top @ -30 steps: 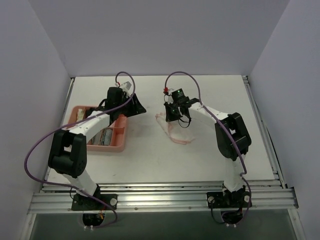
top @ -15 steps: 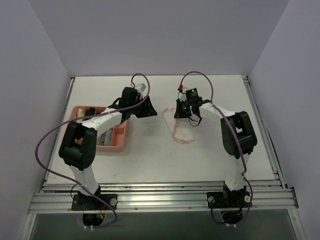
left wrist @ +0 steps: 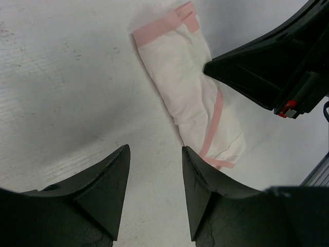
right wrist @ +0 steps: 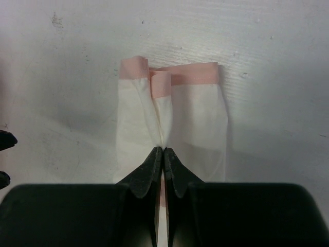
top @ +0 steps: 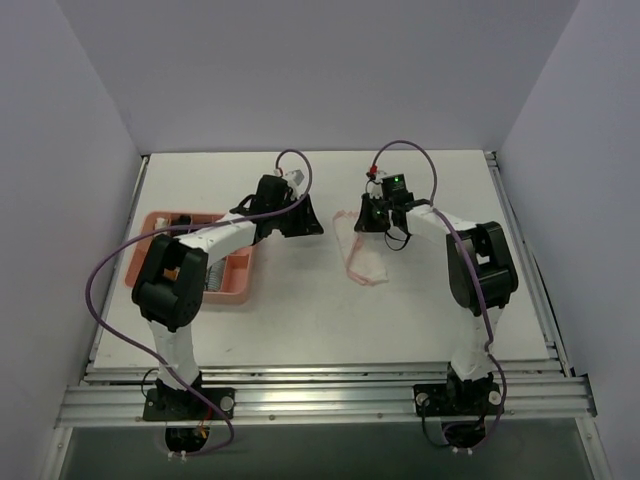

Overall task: Roll the underwear
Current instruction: Fold the underwear

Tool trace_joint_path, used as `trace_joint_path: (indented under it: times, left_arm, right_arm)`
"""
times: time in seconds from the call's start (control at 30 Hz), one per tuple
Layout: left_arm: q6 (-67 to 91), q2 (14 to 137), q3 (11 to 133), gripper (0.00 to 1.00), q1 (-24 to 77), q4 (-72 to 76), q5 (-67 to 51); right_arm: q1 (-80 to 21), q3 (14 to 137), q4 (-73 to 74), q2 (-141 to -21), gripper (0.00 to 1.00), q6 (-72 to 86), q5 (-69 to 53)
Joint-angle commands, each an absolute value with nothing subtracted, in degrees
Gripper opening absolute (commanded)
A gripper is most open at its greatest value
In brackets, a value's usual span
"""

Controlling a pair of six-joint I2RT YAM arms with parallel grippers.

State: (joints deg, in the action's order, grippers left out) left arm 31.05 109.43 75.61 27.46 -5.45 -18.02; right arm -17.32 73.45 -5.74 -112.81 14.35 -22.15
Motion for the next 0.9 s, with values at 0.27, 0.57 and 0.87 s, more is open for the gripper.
trace_joint_path:
  times: [0.27,0.57,0.87]
  left_arm:
    - [32.2,118.6,86.9,0.54,30.2,-3.5,-22.3]
    - [33.1,124.1,100.1,0.54,33.0,-13.9,-15.9]
    - [34.7,125.4,100.6,0.54,34.1,-14.6,-12.7]
  right_arm:
    - [-15.3,66.7,-14.0,-106.5,0.00,19.4,-24.8]
    - [-15.2,61.3,-19.0,-103.5,0.00,21.5,-24.4]
    - [-13.3,65.7,-11.3,-104.7,0.00,16.4,-18.2]
